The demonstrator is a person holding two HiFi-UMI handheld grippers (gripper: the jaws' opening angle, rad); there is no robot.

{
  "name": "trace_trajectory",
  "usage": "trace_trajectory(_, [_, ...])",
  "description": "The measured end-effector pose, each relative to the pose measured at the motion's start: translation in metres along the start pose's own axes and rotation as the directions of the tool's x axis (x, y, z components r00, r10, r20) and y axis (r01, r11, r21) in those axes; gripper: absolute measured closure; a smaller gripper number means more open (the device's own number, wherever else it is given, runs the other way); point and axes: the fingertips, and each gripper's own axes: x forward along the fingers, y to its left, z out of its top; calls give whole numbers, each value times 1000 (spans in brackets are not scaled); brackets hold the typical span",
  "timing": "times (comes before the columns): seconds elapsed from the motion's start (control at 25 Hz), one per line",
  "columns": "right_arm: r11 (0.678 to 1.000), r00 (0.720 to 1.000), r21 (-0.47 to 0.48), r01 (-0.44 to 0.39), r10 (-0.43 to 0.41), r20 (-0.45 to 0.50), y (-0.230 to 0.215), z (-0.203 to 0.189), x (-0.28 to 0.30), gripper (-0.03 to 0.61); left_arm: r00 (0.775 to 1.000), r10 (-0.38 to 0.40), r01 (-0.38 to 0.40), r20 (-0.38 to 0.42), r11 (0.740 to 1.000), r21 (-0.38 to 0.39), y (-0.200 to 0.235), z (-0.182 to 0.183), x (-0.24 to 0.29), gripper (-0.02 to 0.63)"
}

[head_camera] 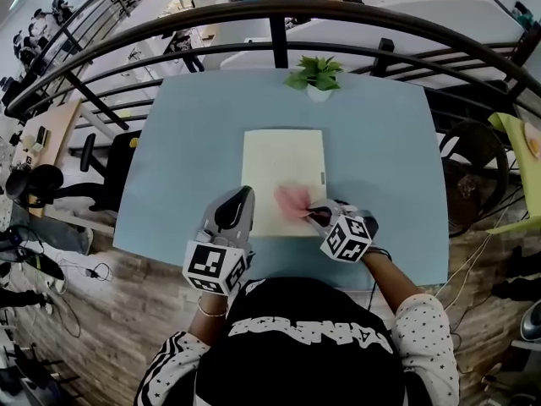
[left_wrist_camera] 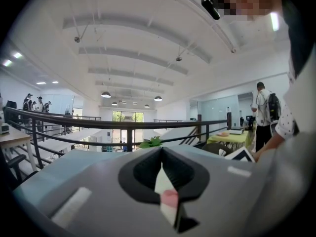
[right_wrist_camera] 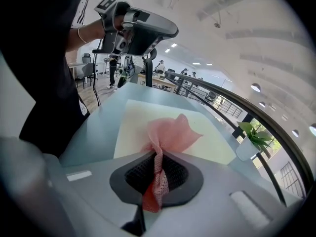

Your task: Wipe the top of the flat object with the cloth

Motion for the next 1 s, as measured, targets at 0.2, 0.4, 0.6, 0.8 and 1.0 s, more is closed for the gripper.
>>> trace_trajectory(0.2, [1000, 1000, 15, 3, -3, 3, 7, 3, -4, 563, 1000, 14, -14, 2, 1000, 3, 5, 2, -4, 614])
trace_trajectory(0.4, [999, 1000, 32, -2, 2, 10, 17, 5, -7, 561, 1000, 13, -13, -2, 1000, -2, 6, -2, -6, 614])
trace_trajectory(0.6, [1000, 1000, 27, -15, 15, 16, 26, 7, -10, 561, 1000, 0, 0, -2, 1000, -3, 1, -3, -4, 614])
trace_trajectory(0.8, [999, 999, 20, -34, 34, 16, 34, 9, -14, 560, 1000, -5, 5, -1, 1000, -2, -3, -2, -5, 614])
trace_trajectory(1.0, [998, 998, 34, -52, 51, 34, 45, 12, -17, 560, 1000, -3, 3, -2, 1000, 3, -6, -1, -9, 614])
